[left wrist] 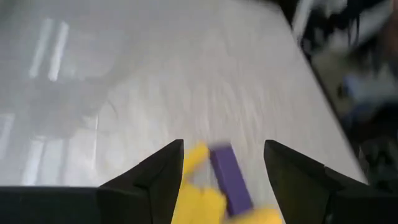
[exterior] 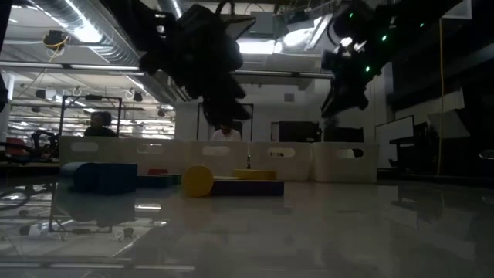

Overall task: Sort blocks
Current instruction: Put the green block into the right white bin, then put the blue block into the left white bin

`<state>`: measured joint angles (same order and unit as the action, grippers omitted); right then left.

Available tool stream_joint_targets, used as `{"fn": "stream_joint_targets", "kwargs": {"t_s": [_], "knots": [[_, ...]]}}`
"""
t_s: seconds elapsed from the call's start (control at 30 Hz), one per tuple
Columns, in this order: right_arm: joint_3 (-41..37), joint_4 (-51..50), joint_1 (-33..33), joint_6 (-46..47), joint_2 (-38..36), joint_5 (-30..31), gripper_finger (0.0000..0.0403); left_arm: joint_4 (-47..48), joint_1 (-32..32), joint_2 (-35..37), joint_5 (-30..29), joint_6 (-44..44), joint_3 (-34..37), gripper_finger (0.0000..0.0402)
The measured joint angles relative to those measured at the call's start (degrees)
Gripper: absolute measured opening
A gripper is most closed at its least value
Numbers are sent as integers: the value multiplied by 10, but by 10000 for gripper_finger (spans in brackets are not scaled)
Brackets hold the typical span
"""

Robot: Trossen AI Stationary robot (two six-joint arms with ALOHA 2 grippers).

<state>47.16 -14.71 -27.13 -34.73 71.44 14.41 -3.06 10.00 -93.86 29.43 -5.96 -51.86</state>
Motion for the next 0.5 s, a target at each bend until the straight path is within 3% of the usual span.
{"fn": "stream_joint_targets", "kwargs": {"t_s": [0.17, 0.5], "knots": [[0, 9, -34, 19, 43, 0, 166, 91, -52, 0, 0, 76, 0, 212], [0, 13, -52, 19, 116, 0, 167, 197, -151, 0, -65, 55, 0, 212]]}}
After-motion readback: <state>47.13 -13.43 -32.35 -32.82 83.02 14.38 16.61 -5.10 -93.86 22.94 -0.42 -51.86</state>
